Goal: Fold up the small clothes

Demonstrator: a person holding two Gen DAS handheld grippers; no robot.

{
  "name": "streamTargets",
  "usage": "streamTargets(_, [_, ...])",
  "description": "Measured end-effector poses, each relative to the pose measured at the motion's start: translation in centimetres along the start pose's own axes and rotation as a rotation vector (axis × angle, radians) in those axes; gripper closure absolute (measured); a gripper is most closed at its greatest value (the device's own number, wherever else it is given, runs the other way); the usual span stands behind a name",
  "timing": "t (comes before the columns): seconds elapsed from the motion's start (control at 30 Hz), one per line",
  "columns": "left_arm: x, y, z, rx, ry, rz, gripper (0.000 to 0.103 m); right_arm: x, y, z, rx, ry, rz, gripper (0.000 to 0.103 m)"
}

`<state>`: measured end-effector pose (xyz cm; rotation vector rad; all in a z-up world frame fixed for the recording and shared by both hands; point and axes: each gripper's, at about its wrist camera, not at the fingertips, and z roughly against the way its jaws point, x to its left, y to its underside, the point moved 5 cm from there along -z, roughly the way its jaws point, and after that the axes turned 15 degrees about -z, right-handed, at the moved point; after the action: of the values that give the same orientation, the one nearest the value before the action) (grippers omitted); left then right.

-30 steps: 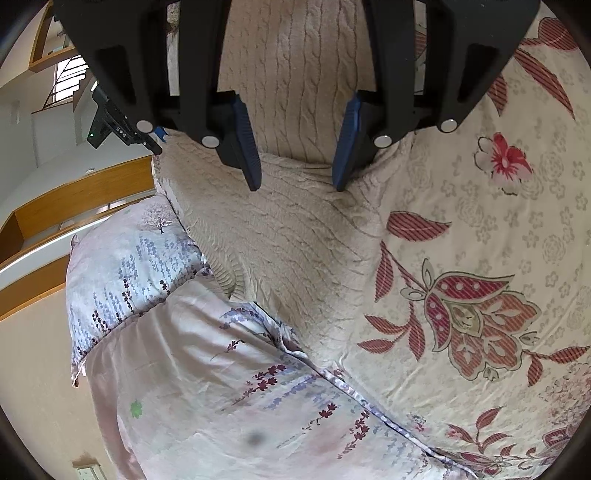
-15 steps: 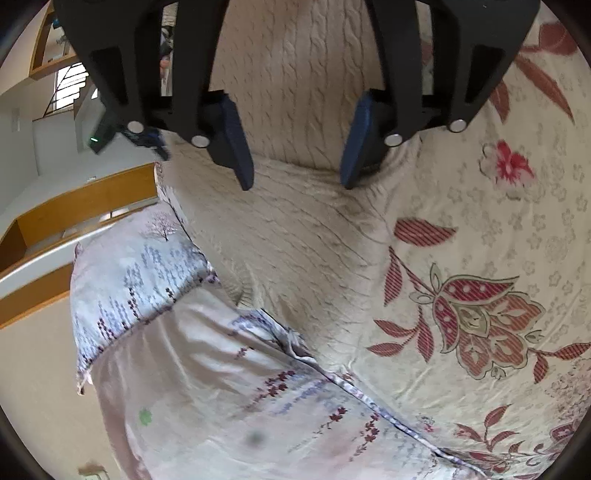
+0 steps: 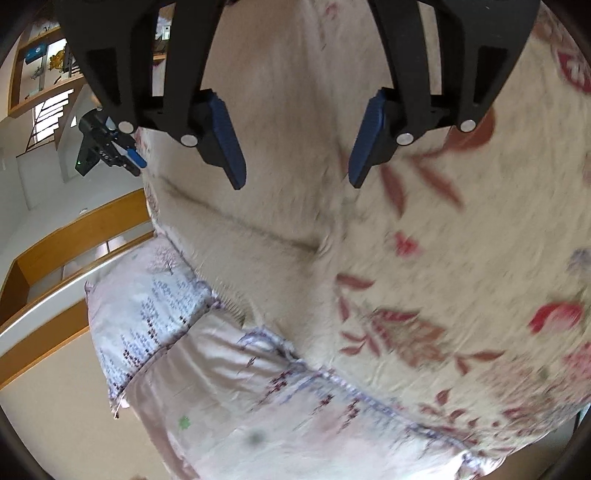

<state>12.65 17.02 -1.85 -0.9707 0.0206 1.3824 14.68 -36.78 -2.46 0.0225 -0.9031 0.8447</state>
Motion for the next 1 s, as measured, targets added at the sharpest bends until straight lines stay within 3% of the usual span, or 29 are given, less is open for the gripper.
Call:
streamTargets(0.2, [0.0,3.3,1.3,0.025,0.053,0.011,0.047,-4.4,1.4,2.8,0.025,0.050,-0.009,0.063])
streamTargets(0.43, [-1.8,6.7,1.5,0.045,0.126,0.012,0.054,-7.7,5.1,3.7,0.137,-0.016,-0.058,0.064])
streamTargets(0.7, [-3.2,9.3,2.0,0.037,0.219,0.020,0.066,-8.0,10.7,4.9,0.241,-0.180,-0.019,0.073])
streamTargets(0.8, [-3.9,10.7,1.7,0.063,0.279,0.034,0.066,-7.6,12.3,5.4,0.257,-0.199,0.016,0.073])
streamTargets(1.0, [-5.3,12.7,1.7,0.091,0.328,-0.008,0.067,-6.7,14.3,6.0,0.289,-0.196,0.109,0.073])
